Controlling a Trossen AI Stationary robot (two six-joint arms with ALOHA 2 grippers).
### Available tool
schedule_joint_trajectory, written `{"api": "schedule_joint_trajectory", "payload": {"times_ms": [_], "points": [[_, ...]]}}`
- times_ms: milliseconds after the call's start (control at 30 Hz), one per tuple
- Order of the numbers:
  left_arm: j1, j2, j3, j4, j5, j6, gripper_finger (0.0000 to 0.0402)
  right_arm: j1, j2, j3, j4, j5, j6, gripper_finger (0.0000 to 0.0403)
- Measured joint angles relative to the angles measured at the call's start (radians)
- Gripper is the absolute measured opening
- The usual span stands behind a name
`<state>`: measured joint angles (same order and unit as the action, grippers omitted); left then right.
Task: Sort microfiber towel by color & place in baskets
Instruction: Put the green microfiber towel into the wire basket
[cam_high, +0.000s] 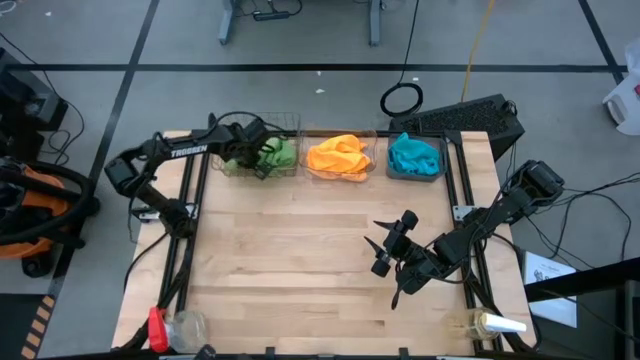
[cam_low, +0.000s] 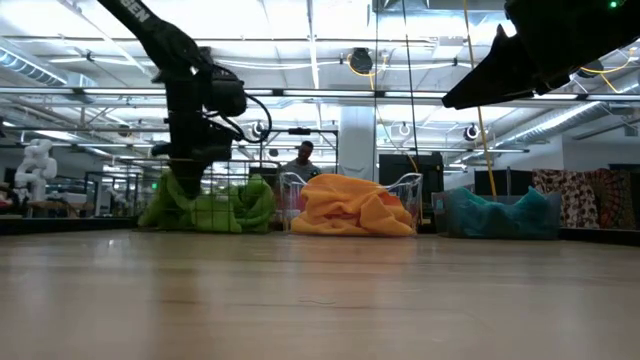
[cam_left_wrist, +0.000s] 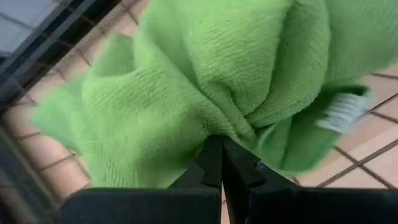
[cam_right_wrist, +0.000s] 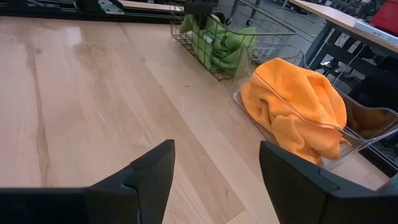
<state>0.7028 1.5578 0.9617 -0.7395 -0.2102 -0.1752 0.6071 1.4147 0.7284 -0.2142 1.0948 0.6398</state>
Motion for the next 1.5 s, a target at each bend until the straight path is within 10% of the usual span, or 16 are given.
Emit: {"api": "schedule_joint_trajectory", "payload": {"times_ms": [1500], "points": [[0.175, 0.004, 0.041, -0.046, -0.089, -0.073, 0.0000, 0.000, 0.000, 0.000, 0.000, -0.023, 0.000, 0.0226]]}}
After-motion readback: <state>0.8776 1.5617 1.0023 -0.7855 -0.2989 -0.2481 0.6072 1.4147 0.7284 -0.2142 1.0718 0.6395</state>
